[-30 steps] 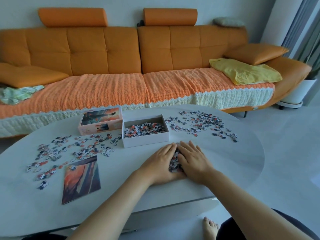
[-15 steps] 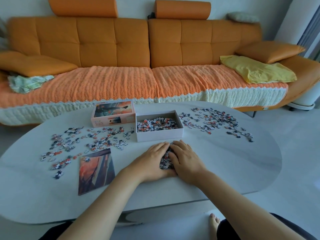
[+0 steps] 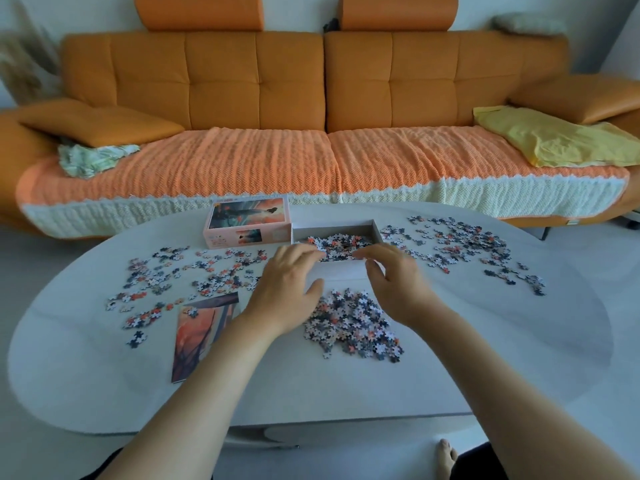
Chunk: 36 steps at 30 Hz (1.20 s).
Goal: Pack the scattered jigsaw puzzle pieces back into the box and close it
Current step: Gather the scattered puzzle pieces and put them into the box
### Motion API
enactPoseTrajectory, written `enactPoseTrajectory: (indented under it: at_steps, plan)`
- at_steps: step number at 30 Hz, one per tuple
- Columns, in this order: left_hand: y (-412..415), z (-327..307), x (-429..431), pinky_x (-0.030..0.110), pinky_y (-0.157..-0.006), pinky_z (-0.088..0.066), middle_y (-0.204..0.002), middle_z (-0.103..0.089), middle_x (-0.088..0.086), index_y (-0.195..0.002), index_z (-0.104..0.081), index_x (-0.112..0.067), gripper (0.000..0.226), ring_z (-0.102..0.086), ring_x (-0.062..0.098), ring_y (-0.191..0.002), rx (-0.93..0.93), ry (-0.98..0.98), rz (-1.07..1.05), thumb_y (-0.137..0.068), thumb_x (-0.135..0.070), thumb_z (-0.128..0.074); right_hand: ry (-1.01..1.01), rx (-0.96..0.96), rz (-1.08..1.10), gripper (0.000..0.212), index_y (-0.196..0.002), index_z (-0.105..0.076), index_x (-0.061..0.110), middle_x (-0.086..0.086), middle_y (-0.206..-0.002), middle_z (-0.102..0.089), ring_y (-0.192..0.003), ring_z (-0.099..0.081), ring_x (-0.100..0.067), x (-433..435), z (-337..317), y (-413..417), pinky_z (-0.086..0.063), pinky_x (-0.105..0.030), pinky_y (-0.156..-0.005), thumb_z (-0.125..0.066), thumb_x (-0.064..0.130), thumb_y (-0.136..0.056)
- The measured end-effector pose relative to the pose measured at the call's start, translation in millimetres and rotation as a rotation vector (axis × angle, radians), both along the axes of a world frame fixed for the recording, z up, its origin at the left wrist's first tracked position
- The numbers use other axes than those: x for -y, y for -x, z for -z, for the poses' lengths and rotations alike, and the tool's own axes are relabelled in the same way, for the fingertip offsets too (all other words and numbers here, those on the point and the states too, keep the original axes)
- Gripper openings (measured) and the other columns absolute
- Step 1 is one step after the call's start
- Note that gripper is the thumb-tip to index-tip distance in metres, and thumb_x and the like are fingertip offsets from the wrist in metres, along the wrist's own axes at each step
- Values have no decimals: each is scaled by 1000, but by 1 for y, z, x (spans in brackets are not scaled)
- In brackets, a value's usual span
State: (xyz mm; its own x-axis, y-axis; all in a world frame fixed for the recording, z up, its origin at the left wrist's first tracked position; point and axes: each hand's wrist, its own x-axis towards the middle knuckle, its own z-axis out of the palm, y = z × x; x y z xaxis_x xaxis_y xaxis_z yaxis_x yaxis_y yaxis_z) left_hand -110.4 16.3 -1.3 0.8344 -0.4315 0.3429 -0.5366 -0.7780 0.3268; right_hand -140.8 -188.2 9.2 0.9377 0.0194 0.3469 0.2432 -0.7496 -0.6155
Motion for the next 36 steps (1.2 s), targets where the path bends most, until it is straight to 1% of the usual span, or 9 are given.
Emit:
enactPoseTrajectory:
  at_steps: [3,5,14,16,18,20,25,31,36]
  plan:
    - [-5,10,1,34,-118,-1,-161,-11,-8,-154,-19,-24,60,-3,13,-148,-92,-123,-13,-100,-41,-41,226,-2,-38,41,-132,-57,20,3,-138,-53,-128,-45,-19,9,5,-12,-36,-34,-109,-43,8,-96]
    - [-6,15,1,29,-115,4,-161,-5,-12,-155,-13,-26,63,2,9,-148,-154,-110,0,-100,-45,-39,331,-63,-87,47,-138,-51,20,2,-143,-49,-132,-42,-21,11,11,-15,-30,-38,-114,-43,6,-94]
    - [7,13,2,38,-120,-13,-149,-40,-5,-146,-39,-19,54,-29,14,-139,1,-30,48,-98,-41,-47,423,97,-27,35,-118,-66,25,7,-119,-66,-112,-58,-19,11,12,-7,-36,-38,-100,-53,10,-88]
    - [9,9,3,37,-109,-31,-132,-52,-4,-134,-53,-16,45,-42,16,-124,135,8,80,-94,-36,-53,421,168,-72,36,-112,-68,24,6,-115,-65,-108,-58,-21,11,9,-5,-42,-40,-94,-59,6,-83]
    - [14,4,7,28,-96,-36,-116,-57,-4,-121,-61,-16,33,-48,14,-110,167,49,114,-91,-30,-58,410,188,-161,32,-108,-69,25,7,-107,-63,-97,-59,-19,8,2,-2,-49,-36,-80,-58,10,-82]
    - [20,2,10,27,-92,-39,-114,-57,-7,-117,-62,-19,29,-48,11,-107,63,42,155,-91,-31,-59,430,82,-224,28,-106,-70,29,10,-102,-60,-87,-62,-17,5,-5,5,-51,-33,-68,-54,24,-84]
    - [21,15,10,32,-109,-30,-132,-45,-8,-138,-49,-24,52,-34,12,-127,-134,-180,149,-91,-45,-57,610,-258,-260,52,-133,-49,39,10,-116,-51,-89,-59,-17,-1,0,15,-42,-28,-72,-53,54,-84]
    - [18,13,8,35,-92,-45,-108,-51,-5,-129,-60,-27,40,-45,13,-110,-266,-82,104,-90,-35,-63,433,-383,-248,41,-125,-60,31,7,-106,-48,-86,-55,-14,-8,3,10,-45,-27,-79,-66,39,-86]
    - [17,8,5,28,-84,-46,-107,-58,-6,-114,-68,-26,27,-55,12,-98,-282,64,65,-87,-23,-69,229,-358,-181,24,-103,-71,30,16,-93,-58,-71,-54,6,-9,2,7,-39,-6,-63,-75,24,-80]
